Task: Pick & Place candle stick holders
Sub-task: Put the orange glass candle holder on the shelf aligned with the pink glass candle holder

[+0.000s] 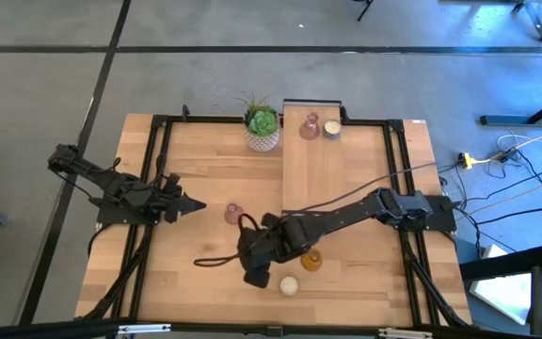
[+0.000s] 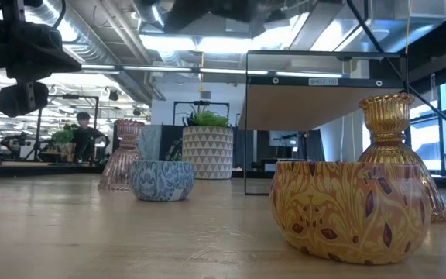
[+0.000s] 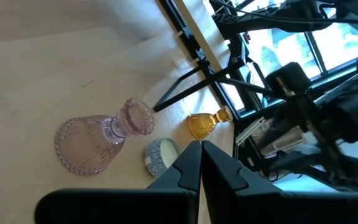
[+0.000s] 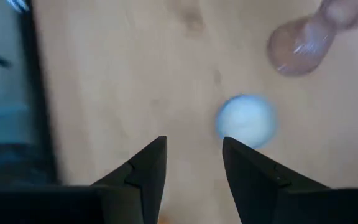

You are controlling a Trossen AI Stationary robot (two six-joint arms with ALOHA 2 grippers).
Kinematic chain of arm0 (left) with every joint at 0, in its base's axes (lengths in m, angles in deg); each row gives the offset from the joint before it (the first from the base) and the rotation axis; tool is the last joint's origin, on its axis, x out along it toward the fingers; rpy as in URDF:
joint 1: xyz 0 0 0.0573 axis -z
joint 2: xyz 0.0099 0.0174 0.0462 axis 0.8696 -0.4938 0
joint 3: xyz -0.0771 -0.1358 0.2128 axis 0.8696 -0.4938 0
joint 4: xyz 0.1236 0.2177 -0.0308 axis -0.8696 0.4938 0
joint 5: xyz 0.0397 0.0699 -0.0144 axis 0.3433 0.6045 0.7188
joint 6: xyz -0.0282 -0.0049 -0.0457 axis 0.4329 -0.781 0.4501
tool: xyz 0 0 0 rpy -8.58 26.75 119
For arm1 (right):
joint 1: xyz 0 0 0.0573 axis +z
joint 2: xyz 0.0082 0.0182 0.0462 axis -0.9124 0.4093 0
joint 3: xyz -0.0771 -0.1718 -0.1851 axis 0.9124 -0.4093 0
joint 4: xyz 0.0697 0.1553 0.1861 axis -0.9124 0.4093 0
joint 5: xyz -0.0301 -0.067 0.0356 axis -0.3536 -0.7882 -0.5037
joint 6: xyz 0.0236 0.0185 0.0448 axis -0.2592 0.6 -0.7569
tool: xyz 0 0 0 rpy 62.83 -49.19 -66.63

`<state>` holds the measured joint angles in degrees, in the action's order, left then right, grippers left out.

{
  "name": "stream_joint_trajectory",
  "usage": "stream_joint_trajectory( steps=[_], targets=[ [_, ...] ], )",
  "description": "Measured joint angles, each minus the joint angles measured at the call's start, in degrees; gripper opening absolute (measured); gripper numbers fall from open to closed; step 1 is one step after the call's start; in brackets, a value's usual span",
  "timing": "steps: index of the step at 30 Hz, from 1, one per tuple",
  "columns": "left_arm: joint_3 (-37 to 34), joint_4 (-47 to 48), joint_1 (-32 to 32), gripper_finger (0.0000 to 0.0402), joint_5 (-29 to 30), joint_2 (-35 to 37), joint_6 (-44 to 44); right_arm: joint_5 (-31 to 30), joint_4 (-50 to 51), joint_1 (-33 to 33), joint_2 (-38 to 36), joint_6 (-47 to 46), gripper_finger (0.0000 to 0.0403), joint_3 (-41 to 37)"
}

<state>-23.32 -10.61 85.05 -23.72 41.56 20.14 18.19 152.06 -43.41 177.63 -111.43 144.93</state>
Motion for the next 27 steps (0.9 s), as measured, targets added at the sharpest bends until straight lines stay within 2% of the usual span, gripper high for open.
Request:
stream_joint_trajectory(
  steps=[5, 10, 27],
  targets=[
    [0.0, -0.1, 0.0, 0.0006, -0.6, 0.0, 0.3, -1.2, 0.9, -1.4, 1.5, 11.0, 0.0161, -1.3],
    [0.0, -0.2, 0.0, 0.0006, -2.5, 0.0, 0.5, -0.2, -1.4, -2.4, 4.2, 15.8, 0.0161, -2.0],
    [0.1, 0.1, 0.0, 0.0006, -5.3, -2.5, 1.7, 0.8, -4.3, -2.1, 7.1, 17.5, 0.0161, -2.1]
  ],
)
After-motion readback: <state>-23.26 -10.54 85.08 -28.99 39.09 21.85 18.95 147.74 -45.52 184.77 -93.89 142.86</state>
